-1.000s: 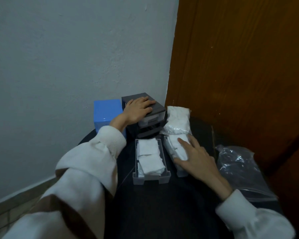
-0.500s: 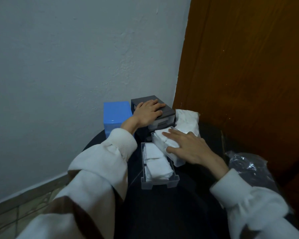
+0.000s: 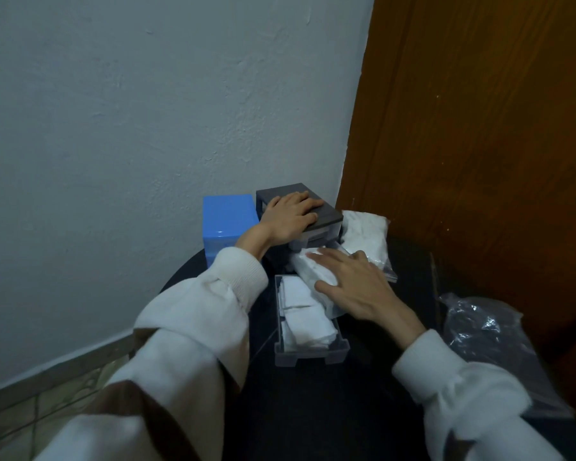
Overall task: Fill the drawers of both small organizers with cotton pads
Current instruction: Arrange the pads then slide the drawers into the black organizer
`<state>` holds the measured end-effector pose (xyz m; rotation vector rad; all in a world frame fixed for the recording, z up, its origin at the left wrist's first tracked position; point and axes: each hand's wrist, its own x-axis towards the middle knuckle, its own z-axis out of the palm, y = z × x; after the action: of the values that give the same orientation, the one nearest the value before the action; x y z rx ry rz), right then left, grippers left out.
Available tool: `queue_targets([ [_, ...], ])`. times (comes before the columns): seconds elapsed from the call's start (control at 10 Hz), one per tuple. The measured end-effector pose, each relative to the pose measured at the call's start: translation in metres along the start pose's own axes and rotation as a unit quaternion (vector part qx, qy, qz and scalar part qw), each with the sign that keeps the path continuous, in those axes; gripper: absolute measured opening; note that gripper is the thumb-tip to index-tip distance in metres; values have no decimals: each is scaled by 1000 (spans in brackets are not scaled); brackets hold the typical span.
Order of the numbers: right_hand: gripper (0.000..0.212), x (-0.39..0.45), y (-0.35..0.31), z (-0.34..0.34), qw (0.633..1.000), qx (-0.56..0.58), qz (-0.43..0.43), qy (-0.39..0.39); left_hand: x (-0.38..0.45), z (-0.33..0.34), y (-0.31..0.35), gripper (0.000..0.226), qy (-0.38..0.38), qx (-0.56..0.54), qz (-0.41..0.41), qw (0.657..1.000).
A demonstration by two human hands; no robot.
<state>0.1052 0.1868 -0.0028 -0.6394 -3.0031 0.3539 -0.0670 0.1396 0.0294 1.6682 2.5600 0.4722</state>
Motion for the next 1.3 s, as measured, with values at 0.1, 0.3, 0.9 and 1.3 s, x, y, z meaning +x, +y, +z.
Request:
queue_targets([
  [0.1, 57, 8, -3, 4, 1000, -18, -3, 14, -1, 0, 1, 44, -1, -4, -2, 1000],
  [0.3, 58, 6, -4, 5, 999, -21, 0, 45, -2, 0, 1, 44, -4, -9, 1, 1000],
  [0.9, 52, -10, 29, 3, 989, -27, -139, 40, 1, 2, -1, 44, 3, -10, 1, 1000],
  [1.3, 40, 18, 21, 22, 969, -74, -156, 175, 1, 3, -2, 44, 8, -11, 10, 1000],
])
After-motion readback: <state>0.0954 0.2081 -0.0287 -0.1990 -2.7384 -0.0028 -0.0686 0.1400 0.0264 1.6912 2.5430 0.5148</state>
